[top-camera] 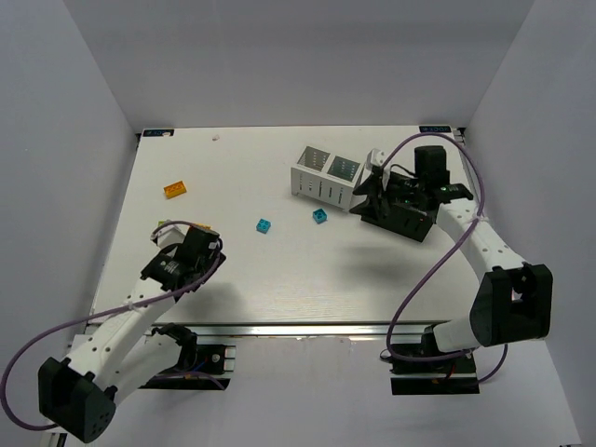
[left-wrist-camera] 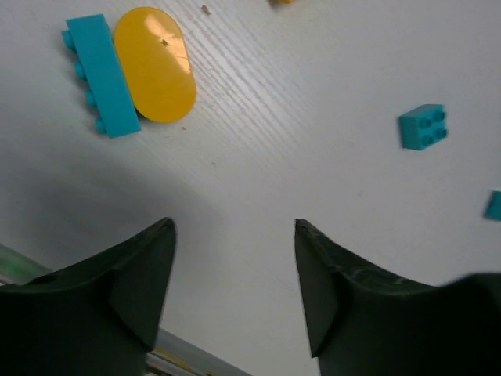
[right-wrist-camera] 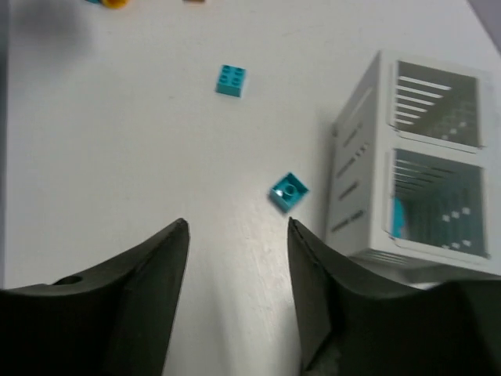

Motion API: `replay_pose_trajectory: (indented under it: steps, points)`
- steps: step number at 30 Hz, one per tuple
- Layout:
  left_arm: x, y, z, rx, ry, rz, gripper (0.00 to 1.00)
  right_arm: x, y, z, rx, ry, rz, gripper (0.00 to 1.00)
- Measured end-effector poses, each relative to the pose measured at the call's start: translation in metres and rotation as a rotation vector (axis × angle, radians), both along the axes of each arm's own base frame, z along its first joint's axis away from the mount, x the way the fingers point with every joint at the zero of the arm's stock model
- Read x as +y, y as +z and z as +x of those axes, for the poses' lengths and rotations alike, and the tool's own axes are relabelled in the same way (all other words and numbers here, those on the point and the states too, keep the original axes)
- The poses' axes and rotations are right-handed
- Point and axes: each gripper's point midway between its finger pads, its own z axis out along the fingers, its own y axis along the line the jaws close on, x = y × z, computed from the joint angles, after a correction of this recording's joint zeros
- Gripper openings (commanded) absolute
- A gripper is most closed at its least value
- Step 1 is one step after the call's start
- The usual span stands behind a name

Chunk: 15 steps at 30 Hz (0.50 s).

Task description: Sort the legos into containers by color

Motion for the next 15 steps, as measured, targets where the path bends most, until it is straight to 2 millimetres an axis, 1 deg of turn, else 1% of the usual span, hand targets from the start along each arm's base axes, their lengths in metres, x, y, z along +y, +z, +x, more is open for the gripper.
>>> replay_pose_trajectory:
  steps: [1, 2, 3, 6, 7, 11, 15]
  points:
    - [0.003, -0.005, 0.0, 0.029, 0.004, 0.01, 0.86, 0.005, -0.004, -0.005, 0.01, 0.018, -0.002, 0.63]
    - [0.006, -0.01, 0.0, 0.062, 0.01, 0.02, 0.91, 0.01, -0.007, -0.01, 0.023, 0.032, -0.003, 0.63]
    - [0.009, -0.014, 0.0, 0.095, 0.017, 0.027, 0.93, 0.013, -0.01, -0.014, 0.035, 0.04, -0.004, 0.63]
    - [0.019, -0.021, 0.005, 0.165, 0.041, 0.036, 0.95, 0.019, -0.013, -0.018, 0.059, 0.048, -0.001, 0.64]
    - [0.022, -0.021, 0.008, 0.181, 0.044, 0.037, 0.98, 0.02, -0.011, -0.018, 0.062, 0.048, 0.004, 0.64]
    - [0.032, -0.021, 0.016, 0.22, 0.061, 0.037, 0.98, 0.024, -0.009, -0.018, 0.065, 0.047, 0.013, 0.67]
    - [0.04, -0.031, 0.014, 0.285, 0.068, 0.048, 0.98, 0.025, -0.013, -0.02, 0.081, 0.045, 0.014, 0.69]
